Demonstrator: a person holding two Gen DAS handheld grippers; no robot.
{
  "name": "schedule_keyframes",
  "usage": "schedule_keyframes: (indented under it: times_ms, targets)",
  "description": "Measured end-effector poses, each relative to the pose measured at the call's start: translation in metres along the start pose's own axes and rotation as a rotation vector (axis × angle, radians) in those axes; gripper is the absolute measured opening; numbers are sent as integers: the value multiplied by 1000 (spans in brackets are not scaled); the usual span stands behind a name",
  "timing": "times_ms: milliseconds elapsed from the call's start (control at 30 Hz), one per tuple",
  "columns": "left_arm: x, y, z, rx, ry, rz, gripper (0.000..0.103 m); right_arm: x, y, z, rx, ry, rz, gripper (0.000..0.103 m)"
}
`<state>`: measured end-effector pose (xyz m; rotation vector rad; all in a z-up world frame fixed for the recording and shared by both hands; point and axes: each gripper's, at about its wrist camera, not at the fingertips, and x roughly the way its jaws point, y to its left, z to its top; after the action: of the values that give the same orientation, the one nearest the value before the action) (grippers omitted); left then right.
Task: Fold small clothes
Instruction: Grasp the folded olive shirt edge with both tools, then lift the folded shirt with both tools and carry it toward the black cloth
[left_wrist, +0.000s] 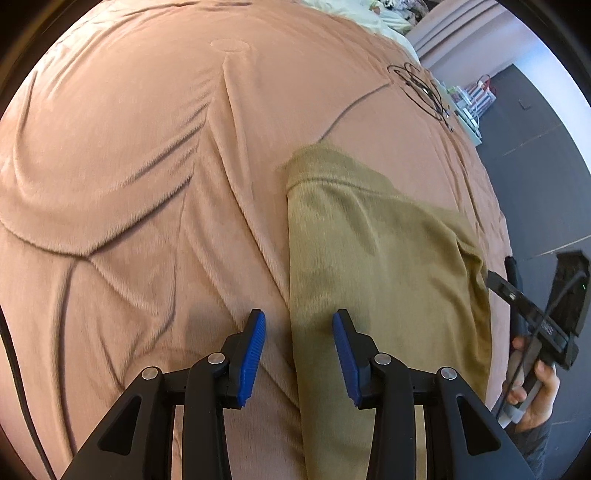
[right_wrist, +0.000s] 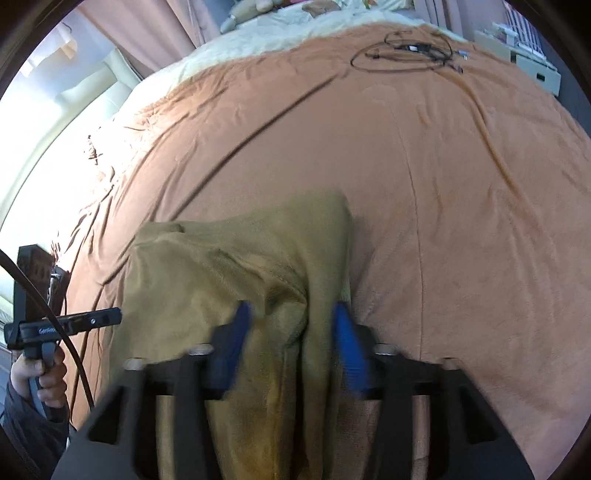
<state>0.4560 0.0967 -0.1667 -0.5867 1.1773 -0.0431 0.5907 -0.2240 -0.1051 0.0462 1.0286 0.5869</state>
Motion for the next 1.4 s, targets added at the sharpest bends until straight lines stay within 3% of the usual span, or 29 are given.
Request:
schedule_keyframes:
  times_ms: [67, 233, 333, 433, 500, 567, 633, 700, 833, 900, 967, 1000, 1300, 1400]
  targets:
    - [1, 0, 4, 5, -6, 3, 44, -7, 2, 0, -13, -22, -14, 63]
    - [10, 2, 16, -8, -14, 1, 46, 7, 4, -4, -46, 28, -80, 63]
    - [15, 3, 26, -18, -29, -2, 46, 24, -5, 0, -12, 65, -61, 61]
    - [21, 5, 39, -40, -41, -16, 46, 37, -20, 4, 57, 91, 17, 39]
    - [24, 6, 48, -54, -51, -21, 45, 40, -32, 10, 106, 85, 70, 33]
    - [25, 8, 55, -76, -71, -17, 31, 42, -41, 15, 157, 81, 120, 25]
    - [28, 16, 57, -128, -70, -38, 28, 44, -56, 17, 212, 81, 169, 22]
    - [31, 22, 55, -168, -67, -73, 28, 46, -67, 15, 270, 81, 210, 22]
    - [26, 19, 51, -120, -51, -84, 28, 47, -76, 12, 270, 94, 230, 23]
    - [24, 21, 46, -125, -28, -121, 29, 45, -77, 12, 261, 115, 238, 26]
    - [24, 21, 42, -117, -10, -133, 30, 41, -77, 11, 225, 136, 252, 39]
    - [23, 22, 41, -114, -4, -138, 30, 41, -78, 10, 209, 146, 260, 40]
    - [38, 18, 46, -126, -29, -165, 29, 53, -75, 19, 181, 143, 257, 40]
    - [38, 18, 51, -156, -44, -154, 26, 58, -67, 23, 157, 122, 204, 24]
